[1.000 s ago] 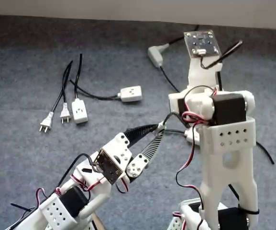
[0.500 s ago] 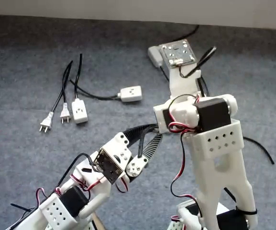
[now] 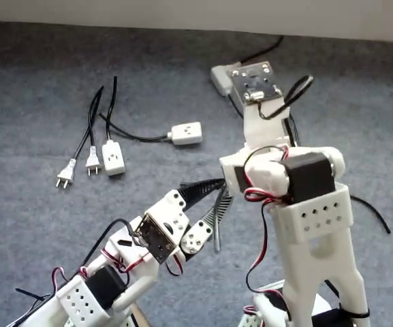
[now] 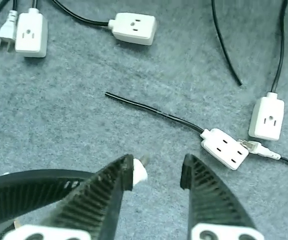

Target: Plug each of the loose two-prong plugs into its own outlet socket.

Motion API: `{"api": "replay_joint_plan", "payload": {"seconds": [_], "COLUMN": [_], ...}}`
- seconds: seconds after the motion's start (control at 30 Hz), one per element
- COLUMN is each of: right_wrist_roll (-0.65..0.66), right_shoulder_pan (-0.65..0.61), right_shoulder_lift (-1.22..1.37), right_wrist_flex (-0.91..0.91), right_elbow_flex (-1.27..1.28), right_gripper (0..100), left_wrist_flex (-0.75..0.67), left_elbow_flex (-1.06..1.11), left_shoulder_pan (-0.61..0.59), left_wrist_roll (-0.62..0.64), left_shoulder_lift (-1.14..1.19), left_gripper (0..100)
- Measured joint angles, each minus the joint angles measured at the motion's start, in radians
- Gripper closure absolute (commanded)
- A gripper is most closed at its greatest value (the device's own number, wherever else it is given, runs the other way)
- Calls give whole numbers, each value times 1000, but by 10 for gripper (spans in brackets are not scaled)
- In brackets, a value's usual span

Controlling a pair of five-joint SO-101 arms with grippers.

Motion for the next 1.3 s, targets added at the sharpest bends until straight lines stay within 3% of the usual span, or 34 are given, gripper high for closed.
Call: {"api": "replay_joint_plan", "payload": {"seconds": [0.33,0.47,0.6,0.87,1.13,1.3], "right_wrist_roll": [-20,41,89,157,195,195], "right_shoulder_pan": [459,608,730,858,896,827], "right_shoulder_lift": [143,135,57,-95,-95,-95], "right_wrist_flex": [-9,-3,-2,-51,-155,-187], "right_elbow_flex": [0,9,49,213,371,462], "right_gripper": [833,833,833,833,833,833], "left_wrist_flex": [0,-29,-149,-377,-407,-407], "left_elbow_flex": [-18,-106,-259,-543,-723,-744], "left_shoulder_pan": [31,86,86,150,163,100], "left_wrist_roll": [0,0,0,37,104,109], "left_shoulder_lift": [46,230,546,1175,1425,1459], "left_gripper": [993,993,993,993,993,993]}}
